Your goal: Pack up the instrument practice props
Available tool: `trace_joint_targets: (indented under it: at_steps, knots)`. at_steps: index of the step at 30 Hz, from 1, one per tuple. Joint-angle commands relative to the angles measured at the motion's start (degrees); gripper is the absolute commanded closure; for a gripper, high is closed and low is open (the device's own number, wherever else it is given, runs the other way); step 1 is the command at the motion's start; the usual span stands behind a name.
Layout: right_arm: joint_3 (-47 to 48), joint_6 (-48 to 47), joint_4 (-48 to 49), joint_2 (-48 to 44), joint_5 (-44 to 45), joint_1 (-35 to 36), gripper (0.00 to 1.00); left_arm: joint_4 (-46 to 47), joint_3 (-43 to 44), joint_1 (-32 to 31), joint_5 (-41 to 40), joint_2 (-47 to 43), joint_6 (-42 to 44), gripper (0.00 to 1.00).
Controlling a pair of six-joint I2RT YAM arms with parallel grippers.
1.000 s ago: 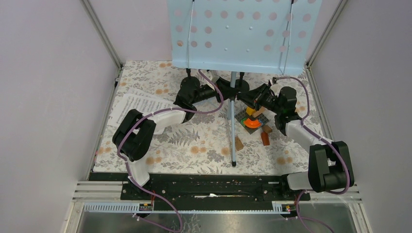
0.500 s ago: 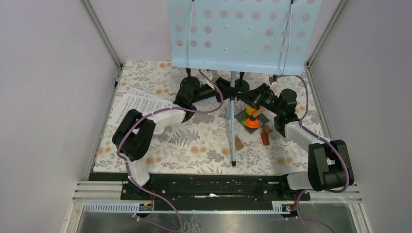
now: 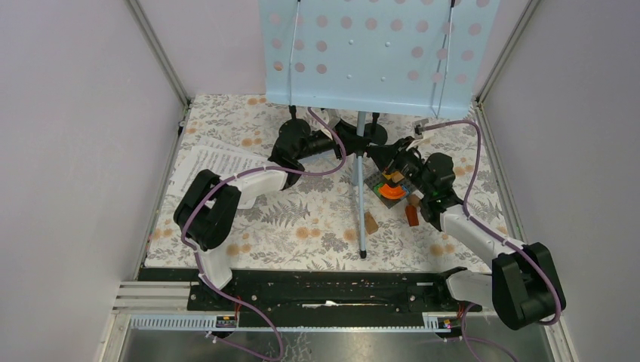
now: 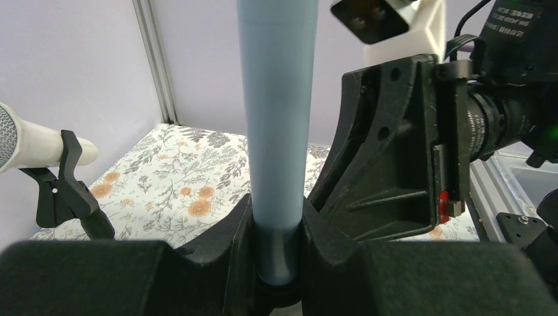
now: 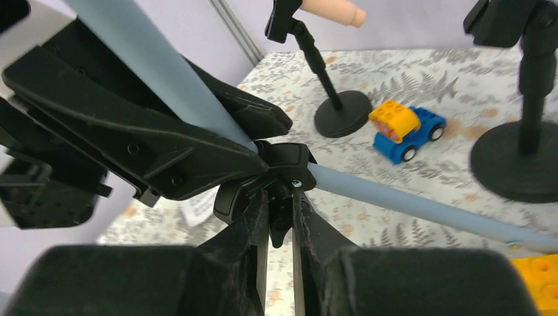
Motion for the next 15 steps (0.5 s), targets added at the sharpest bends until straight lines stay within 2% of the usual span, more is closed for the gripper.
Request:
trace_joint_targets:
  at_steps: [1, 3, 6, 7, 9, 12, 15]
  knots:
    - [-1.6, -15.5, -5.3, -2.1, -12.6, 7.2, 1.0, -9.5, -0.7, -1.1, 0.0, 2.3, -0.9, 1.0]
    - [-2.8, -20.9, -5.0, -3.2, -14.4, 8.1, 0.99, -9.9, -0.9, -1.0, 0.0, 2.0, -0.2, 1.0]
    - [-3.1, -30.5, -7.9, -5.3, -21.5, 9.7, 0.86, -10.4, -1.2, -1.0, -0.1, 1.5, 0.9, 1.0]
    - [-2.8, -36.4, -10.4, -6.1, -24.2, 10.2, 0.87, -10.5, -1.2, -1.0, -0.2, 1.5, 1.0, 1.0]
    - [-1.6, -43.3, -15.6, -7.6, -26.6, 11.1, 0.99, -10.6, -1.1, -1.0, 0.0, 1.7, 0.9, 1.0]
    - [-1.0, -53.5, -20.8, -9.9, -27.4, 11.6, 1.0, -10.6, -1.0, -1.0, 0.4, 1.9, 0.5, 1.0]
    - [-0.1, -72.6, -30.3, -12.8, -29.2, 12.4, 1.0, -10.5, -1.1, -1.0, 0.6, 1.8, 0.4, 1.0]
